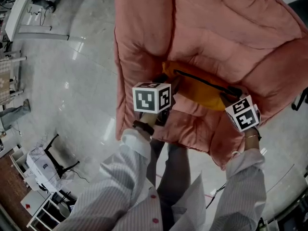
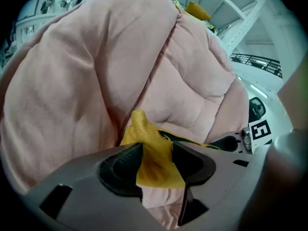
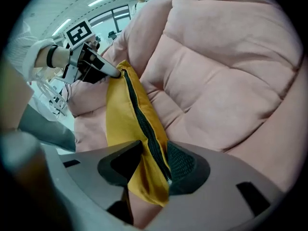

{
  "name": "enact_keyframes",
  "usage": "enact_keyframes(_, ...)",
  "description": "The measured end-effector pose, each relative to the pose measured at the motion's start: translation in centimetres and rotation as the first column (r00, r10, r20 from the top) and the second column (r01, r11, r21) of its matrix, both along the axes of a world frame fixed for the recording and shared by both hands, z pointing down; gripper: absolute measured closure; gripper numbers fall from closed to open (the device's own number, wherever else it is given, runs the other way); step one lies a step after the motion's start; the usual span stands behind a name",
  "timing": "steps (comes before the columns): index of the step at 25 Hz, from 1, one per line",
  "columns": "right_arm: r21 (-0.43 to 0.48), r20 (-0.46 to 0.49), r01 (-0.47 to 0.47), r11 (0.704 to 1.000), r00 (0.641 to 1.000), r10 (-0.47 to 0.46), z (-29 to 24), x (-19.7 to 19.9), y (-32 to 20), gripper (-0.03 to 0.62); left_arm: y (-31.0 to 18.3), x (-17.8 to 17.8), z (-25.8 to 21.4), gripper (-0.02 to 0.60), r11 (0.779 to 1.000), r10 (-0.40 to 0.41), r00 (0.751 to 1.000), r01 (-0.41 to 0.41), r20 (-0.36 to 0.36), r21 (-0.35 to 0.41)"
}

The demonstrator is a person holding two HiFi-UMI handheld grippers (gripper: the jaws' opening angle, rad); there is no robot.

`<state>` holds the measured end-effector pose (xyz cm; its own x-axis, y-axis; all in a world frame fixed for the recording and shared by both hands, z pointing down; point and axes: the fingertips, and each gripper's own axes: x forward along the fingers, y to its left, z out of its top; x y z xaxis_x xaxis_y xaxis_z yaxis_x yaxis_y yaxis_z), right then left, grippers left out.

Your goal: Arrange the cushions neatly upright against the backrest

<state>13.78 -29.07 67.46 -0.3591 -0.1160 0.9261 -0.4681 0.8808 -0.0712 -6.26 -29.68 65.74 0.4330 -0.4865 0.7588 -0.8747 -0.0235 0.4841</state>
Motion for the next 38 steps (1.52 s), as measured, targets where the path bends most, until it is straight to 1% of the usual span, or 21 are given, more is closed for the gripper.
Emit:
enact_keyframes(2,0.025,0.015,-0.031,0.999,0.999,0.031,0.1,0.2,-0.4,0.439,-0.5,0.1,0.1,0.368,1.0,-0.004,1.0,0.004,-0.008,0.006)
enact_keyframes(6,0.083,0.025,-0.103,0.991,0.995,0.101,-0.3,0.6,0.5,0.42,0.6,0.2,-0.2,0.364,1.0,-0.002,1.0,0.002,-0.014,0.019)
enact_keyframes(14,0.175,0.004,-0.225,0.958,0.974,0.228,-0.3,1.4,-1.2,0.405,-1.3,0.4,-0.2,0.361,0.999,-0.025,0.999,0.025,-0.03,0.019)
enact_keyframes(17,0.186,0.006,-0.267,0.945,0.963,0.271,-0.9,1.7,-2.4,0.405,-2.6,0.6,-0.9,0.359,0.999,-0.034,0.998,0.035,-0.045,0.019)
enact_keyframes(20,0.181,0.029,-0.296,0.938,0.955,0.295,-1.1,1.8,-2.4,0.407,-2.6,0.5,-1.1,0.352,0.999,-0.045,0.997,0.047,-0.066,0.018)
enact_keyframes(22,0.17,0.049,-0.311,0.935,0.95,0.307,-0.6,1.7,-3.1,0.407,-3.2,0.0,-0.8,0.341,0.998,-0.054,0.997,0.056,-0.058,0.027)
enact_keyframes(24,0.165,0.064,-0.332,0.929,0.943,0.326,-0.3,1.8,-3.7,0.407,-3.7,-0.6,-0.8,0.329,0.997,-0.057,0.998,0.058,-0.03,0.051)
enact_keyframes(27,0.171,0.103,-0.385,0.907,0.923,0.372,-1.1,2.4,-3.8,0.407,-3.8,-1.1,-2.0,0.327,0.994,-0.05,0.999,0.05,0.003,0.095)
enact_keyframes(30,0.182,0.162,-0.461,0.869,0.885,0.436,-3.0,2.9,-2.4,0.407,-2.7,-0.8,-4.0,0.327,0.99,-0.034,0.999,0.033,0.003,0.135)
enact_keyframes(33,0.191,0.221,-0.513,0.837,0.853,0.472,-4.6,2.4,-1.2,0.407,-1.5,-0.4,-5.8,0.327,0.985,-0.004,1.0,0.0,0.02,0.175)
enact_keyframes(36,0.184,0.26,-0.54,0.821,0.832,0.489,-5.1,1.6,-1.5,0.407,-1.6,0.6,-6.8,0.327,0.977,0.033,0.999,-0.041,0.041,0.211)
enact_keyframes(38,0.165,0.299,-0.561,0.811,0.812,0.501,-6.1,1.1,-0.8,0.407,-0.8,1.4,-7.9,0.328,0.969,0.061,0.997,-0.07,0.046,0.237)
